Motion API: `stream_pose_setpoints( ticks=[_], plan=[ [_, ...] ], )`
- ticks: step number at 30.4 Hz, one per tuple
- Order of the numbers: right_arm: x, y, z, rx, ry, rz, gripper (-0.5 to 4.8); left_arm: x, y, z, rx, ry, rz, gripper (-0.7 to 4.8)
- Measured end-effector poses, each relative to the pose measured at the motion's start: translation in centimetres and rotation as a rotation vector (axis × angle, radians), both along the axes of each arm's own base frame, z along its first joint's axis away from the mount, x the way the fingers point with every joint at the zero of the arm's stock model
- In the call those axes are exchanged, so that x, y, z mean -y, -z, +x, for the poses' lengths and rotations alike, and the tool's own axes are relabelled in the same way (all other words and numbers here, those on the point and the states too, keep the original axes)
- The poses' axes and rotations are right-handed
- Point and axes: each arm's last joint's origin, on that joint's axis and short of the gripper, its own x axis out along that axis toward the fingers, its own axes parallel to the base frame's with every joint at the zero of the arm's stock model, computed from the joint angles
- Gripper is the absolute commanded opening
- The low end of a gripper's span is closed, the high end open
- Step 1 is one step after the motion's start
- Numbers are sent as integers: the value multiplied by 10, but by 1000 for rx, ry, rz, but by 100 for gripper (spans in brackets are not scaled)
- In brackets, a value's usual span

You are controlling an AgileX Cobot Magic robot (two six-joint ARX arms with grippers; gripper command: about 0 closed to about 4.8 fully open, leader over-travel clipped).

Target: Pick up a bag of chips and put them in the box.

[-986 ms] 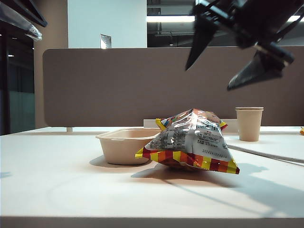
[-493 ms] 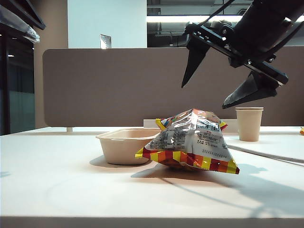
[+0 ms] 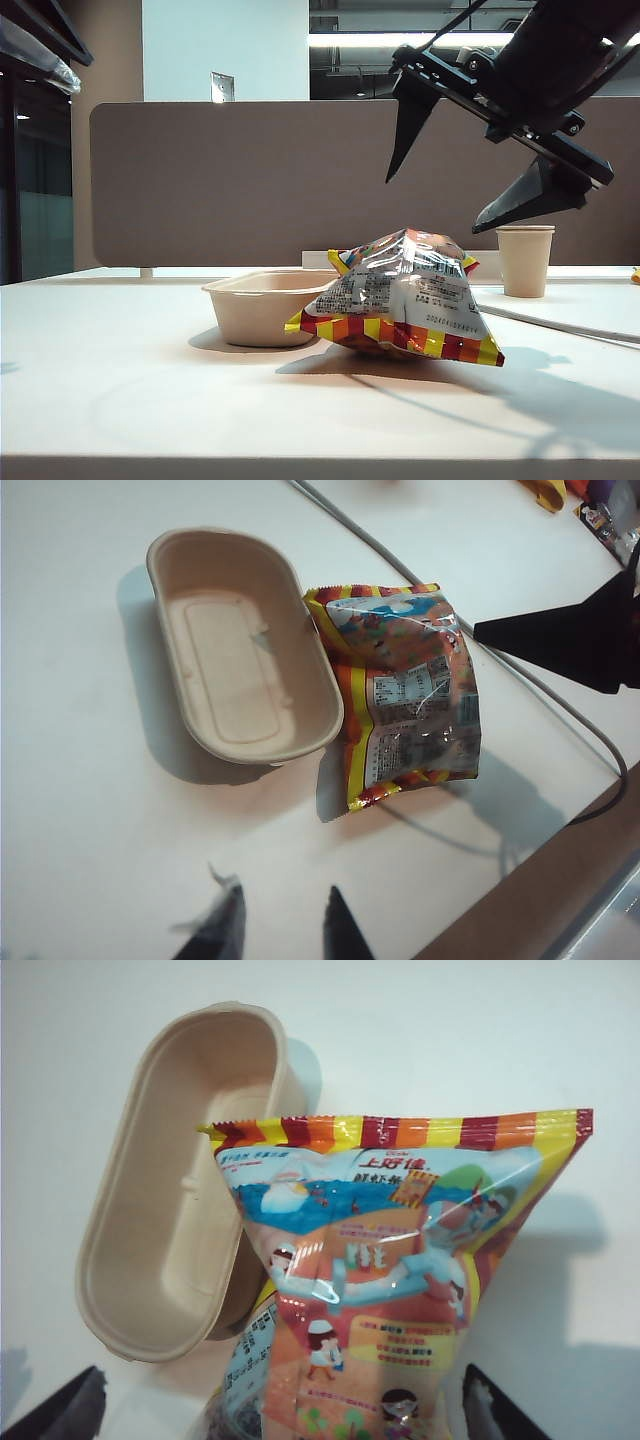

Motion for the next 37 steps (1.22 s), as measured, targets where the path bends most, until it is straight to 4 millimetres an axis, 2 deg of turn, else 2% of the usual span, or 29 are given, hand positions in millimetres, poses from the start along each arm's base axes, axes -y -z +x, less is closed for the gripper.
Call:
stream_pose_setpoints(
  ticks=[10,23,37],
  plan=[
    [0,2,0,-6,0,-4,479,0,0,0,0,0,0,103],
    [-20,34,8,-102,-47,-62,479,0,0,0,1,0,0,103],
    [-24,46,14,-92,-2,-112,479,0,0,0,1,0,0,103]
  ],
)
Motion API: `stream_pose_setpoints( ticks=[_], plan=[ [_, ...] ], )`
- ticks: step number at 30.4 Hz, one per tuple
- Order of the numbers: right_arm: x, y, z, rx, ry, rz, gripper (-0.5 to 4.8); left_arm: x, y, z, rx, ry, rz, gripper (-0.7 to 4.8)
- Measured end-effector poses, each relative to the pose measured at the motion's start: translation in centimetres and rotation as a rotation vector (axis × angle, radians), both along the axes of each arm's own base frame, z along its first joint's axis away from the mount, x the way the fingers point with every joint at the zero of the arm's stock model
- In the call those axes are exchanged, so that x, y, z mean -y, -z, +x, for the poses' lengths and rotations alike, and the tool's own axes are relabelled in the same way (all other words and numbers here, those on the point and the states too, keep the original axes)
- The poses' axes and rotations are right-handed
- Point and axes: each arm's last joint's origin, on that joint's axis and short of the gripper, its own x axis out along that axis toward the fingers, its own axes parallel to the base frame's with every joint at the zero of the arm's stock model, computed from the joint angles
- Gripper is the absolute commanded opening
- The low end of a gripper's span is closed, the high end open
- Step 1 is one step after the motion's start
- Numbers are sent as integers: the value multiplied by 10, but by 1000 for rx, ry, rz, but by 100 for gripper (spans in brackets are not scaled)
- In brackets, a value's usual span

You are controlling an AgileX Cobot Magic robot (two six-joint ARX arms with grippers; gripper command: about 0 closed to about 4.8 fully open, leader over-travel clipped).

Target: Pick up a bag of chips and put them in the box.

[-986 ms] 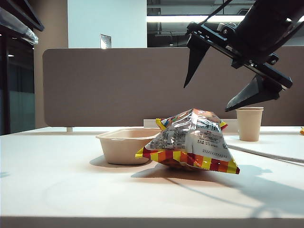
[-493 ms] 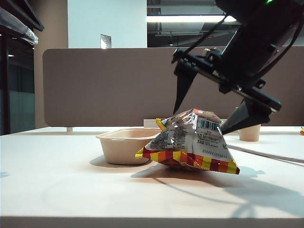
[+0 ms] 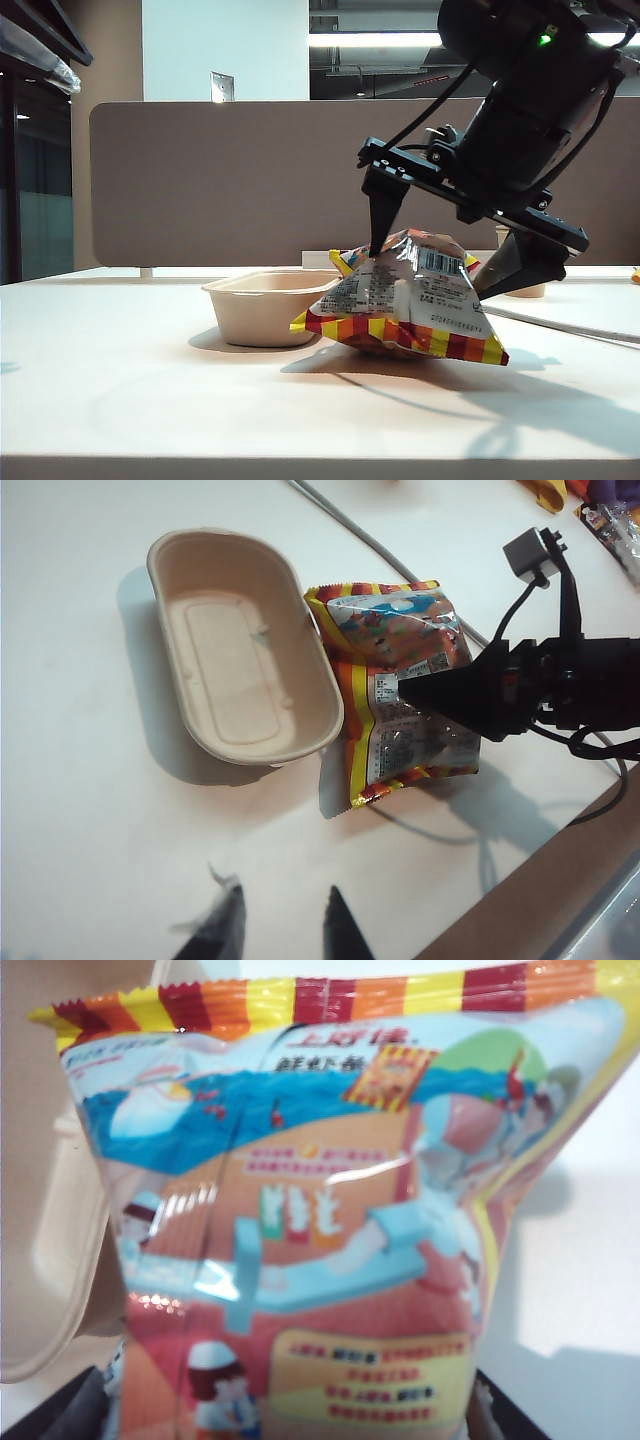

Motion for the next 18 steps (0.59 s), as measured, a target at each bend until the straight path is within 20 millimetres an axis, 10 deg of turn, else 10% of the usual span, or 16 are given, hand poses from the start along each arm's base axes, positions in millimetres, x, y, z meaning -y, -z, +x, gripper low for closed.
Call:
stream_pose_setpoints(
  ticks=[18],
  plan=[
    [0,1,2,26,8,-35,459,0,0,0,14,6,15,103]
  ],
)
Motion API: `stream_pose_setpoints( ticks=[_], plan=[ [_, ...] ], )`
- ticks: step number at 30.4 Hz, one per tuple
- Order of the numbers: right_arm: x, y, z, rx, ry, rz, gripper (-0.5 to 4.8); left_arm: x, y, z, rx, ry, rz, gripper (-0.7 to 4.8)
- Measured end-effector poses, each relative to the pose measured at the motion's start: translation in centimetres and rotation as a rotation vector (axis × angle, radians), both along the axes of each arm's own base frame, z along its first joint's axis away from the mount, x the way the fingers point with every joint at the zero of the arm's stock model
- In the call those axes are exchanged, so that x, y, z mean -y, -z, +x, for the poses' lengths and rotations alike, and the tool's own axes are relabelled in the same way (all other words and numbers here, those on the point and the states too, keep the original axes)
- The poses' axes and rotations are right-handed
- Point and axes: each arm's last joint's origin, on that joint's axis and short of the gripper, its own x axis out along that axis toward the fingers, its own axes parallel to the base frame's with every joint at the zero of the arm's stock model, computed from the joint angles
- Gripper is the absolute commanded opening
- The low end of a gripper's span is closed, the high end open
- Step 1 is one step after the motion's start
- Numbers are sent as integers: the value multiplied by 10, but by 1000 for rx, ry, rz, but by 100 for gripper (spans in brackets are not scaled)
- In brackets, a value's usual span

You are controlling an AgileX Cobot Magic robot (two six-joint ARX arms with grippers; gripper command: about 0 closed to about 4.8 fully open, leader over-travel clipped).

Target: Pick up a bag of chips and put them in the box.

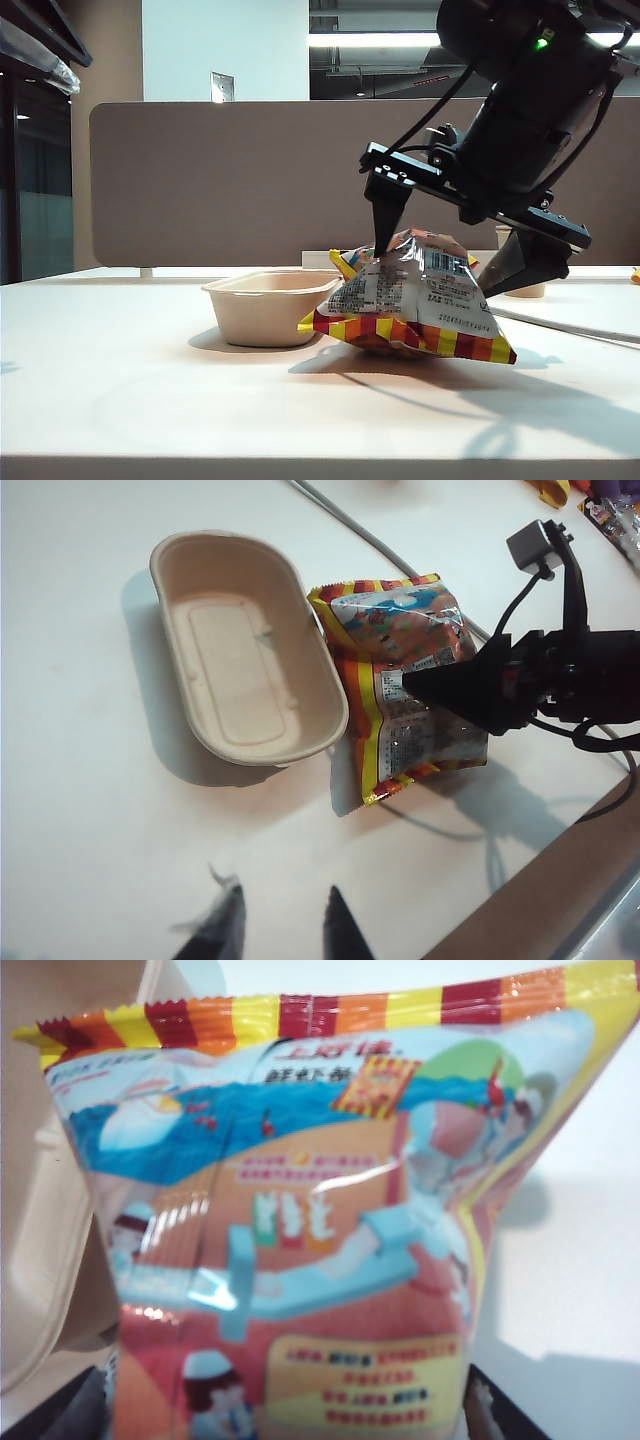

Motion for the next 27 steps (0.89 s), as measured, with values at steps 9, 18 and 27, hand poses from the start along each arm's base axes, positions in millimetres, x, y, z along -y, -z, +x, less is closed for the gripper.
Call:
stream_pose_setpoints(
  ticks=[9,18,27],
  plan=[
    [-2,6,2,-11,-6,-8,343,0,0,0,1,2,3,103],
    [-2,7,3,-2,-29,-24,268,0,0,0,4,4,6,103],
    [-1,3,1,24,-62,-45,268,0,0,0,12,10,12,103]
  ],
)
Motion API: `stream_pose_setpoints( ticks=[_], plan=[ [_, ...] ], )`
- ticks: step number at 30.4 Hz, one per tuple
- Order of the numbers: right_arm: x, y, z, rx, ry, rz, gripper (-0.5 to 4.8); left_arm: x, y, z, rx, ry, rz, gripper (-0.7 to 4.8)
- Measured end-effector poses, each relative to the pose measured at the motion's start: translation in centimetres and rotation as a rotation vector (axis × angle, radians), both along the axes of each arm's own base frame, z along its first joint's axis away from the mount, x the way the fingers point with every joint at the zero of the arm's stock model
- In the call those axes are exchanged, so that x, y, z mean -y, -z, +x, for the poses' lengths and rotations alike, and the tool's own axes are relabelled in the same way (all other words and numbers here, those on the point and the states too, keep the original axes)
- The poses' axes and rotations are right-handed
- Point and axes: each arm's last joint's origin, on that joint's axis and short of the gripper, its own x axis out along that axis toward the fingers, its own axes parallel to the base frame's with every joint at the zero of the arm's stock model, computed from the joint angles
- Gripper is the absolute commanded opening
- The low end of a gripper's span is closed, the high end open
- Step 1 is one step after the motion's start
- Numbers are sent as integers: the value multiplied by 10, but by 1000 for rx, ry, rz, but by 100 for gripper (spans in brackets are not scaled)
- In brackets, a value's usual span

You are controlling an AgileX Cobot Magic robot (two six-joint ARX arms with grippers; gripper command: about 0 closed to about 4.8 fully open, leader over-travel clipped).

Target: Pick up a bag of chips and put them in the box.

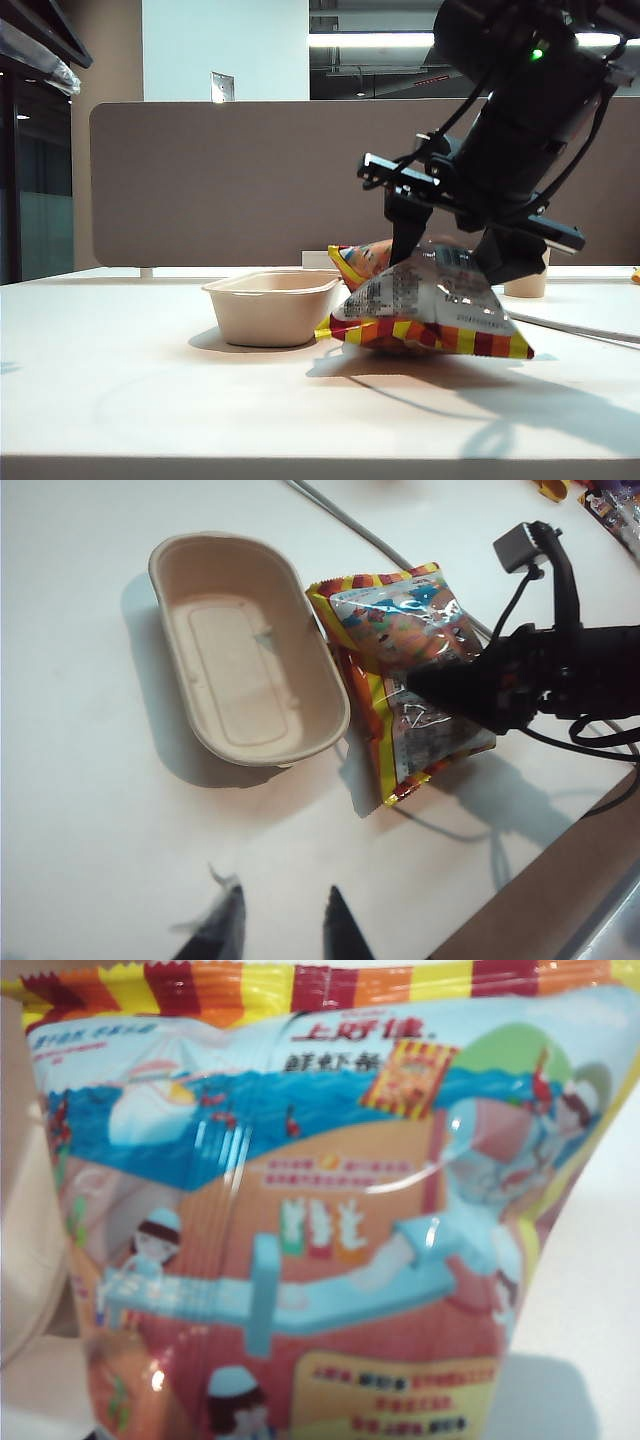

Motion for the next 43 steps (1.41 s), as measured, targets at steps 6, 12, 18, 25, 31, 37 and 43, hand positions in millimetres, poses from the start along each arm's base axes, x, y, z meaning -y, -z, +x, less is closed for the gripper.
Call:
stream_pose_setpoints(
  ticks=[6,12,18,25,31,37,43],
  plan=[
    [5,-20,-5,75,-1,12,268,0,0,0,0,0,0,103],
    [10,-44,-13,160,0,70,268,0,0,0,0,0,0,103],
    [1,-70,-12,215,-47,138,269,0,0,0,1,1,1,103],
    [-25,-109,-19,340,-115,196,269,0,0,0,1,1,1,103],
    [-43,-116,-12,380,-67,161,269,0,0,0,0,1,1,103],
    [-77,-110,0,367,-75,120,269,0,0,0,1,1,1,103],
    [-97,-92,11,362,8,19,269,0,0,0,0,1,1,103]
  ],
)
